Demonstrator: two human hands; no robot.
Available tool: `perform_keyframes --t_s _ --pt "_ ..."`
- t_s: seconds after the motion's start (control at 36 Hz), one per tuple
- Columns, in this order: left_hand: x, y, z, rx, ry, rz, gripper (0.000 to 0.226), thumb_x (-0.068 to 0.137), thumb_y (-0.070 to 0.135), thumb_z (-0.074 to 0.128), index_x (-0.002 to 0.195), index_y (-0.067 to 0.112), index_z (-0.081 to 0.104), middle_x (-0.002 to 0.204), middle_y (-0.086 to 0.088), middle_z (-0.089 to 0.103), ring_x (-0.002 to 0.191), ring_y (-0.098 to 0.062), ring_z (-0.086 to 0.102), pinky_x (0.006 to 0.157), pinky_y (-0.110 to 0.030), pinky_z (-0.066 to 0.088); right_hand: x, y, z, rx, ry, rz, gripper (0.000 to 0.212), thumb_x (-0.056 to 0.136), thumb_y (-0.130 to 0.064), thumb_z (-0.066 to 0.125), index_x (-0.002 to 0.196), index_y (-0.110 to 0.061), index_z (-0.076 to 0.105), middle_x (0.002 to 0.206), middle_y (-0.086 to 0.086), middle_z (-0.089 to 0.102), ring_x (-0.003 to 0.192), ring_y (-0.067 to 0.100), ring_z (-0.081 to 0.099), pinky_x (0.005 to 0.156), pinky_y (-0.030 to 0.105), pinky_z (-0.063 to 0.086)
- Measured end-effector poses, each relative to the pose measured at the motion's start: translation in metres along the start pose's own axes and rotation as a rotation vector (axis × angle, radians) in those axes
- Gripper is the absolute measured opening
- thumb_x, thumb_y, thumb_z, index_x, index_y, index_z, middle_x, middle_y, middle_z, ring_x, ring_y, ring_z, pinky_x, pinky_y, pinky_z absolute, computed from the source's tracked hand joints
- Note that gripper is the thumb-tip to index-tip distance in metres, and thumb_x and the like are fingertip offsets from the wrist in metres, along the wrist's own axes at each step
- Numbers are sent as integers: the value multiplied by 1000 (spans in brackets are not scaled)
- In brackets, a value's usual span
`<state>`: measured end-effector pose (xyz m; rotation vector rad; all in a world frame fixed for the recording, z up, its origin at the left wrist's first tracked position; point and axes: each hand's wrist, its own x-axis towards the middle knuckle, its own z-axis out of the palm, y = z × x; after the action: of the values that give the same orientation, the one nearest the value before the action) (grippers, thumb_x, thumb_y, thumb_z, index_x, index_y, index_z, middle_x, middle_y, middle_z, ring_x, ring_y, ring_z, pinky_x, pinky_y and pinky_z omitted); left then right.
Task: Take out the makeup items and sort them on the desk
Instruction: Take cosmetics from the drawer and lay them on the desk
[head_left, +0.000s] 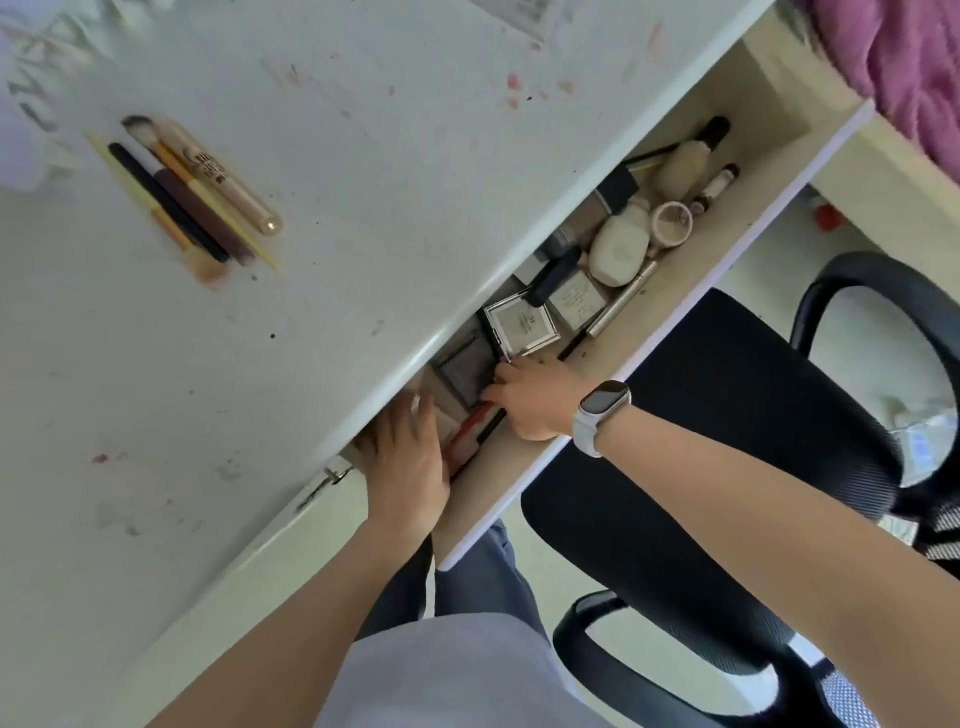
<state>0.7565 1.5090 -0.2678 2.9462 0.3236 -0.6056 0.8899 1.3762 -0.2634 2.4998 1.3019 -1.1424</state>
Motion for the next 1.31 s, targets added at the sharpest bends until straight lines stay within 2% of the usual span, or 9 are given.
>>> perform_keyframes --t_s 0.17,0.33,0.42,0.5,0.61,0.78,0.92,1.06,1.31 --pt "2 4 2 -127 -24 -32 84 55 29 88 124 -2 52 102 -21 59 75 -36 64 61 -41 53 -3 1 -1 -10 -53 -9 51 93 -19 40 139 -40 34 136 4 38 131 24 30 101 37 30" --pt "3 11 1 -95 -127 -38 76 76 53 67 138 20 37 128 -11 43 110 -32 49 83 -44 44 -1 5 -1 -58 -90 -83 47 92 -16 37 137 -27 41 140 -5 41 129 21 35 103 36 33" --pt "5 11 3 -39 -156 -26 53 61 47 81 102 19 62 117 -13 53 96 -33 56 70 -43 47 -3 3 -2 -61 -133 -64 45 91 -12 37 134 -19 46 136 -3 47 127 23 39 102 34 31" --pt "10 10 11 -7 -156 -22 45 50 42 86 81 19 64 114 -17 58 91 -37 59 65 -44 47 -1 0 -1 -80 -173 -32 42 90 -11 40 130 -16 50 132 0 50 122 24 44 99 35 32" --pt "12 16 10 -55 -174 -12 32 81 44 61 108 27 56 145 -11 27 123 -35 36 90 -45 35 3 -3 1 -120 -209 -1 40 91 -15 40 130 -16 49 133 1 46 125 22 39 101 35 28" --pt "12 15 7 -145 -216 10 32 88 43 53 117 32 52 145 -6 18 128 -31 29 97 -44 32 4 -4 0 -102 -225 50 36 90 -15 41 122 -18 56 131 2 45 125 20 36 102 37 22" --pt "13 12 7 -171 -254 56 38 88 40 52 122 26 43 136 -6 31 121 -29 39 95 -42 37 10 -3 1 -83 -249 36 34 90 -19 41 121 -20 56 126 -1 47 123 19 36 100 39 25" --pt "10 10 4 -276 -215 119 35 88 31 51 120 20 44 114 -4 51 104 -25 51 79 -30 36 16 1 5 -89 -302 55 35 91 -23 42 123 -19 55 131 3 45 127 23 32 101 42 26" --pt "-1 2 -5 -438 -134 122 41 88 25 59 127 16 48 113 -3 57 106 -21 55 82 -28 44 12 -3 -8 -180 -398 -12 35 96 -18 40 128 -9 49 136 7 41 129 27 32 104 48 29"
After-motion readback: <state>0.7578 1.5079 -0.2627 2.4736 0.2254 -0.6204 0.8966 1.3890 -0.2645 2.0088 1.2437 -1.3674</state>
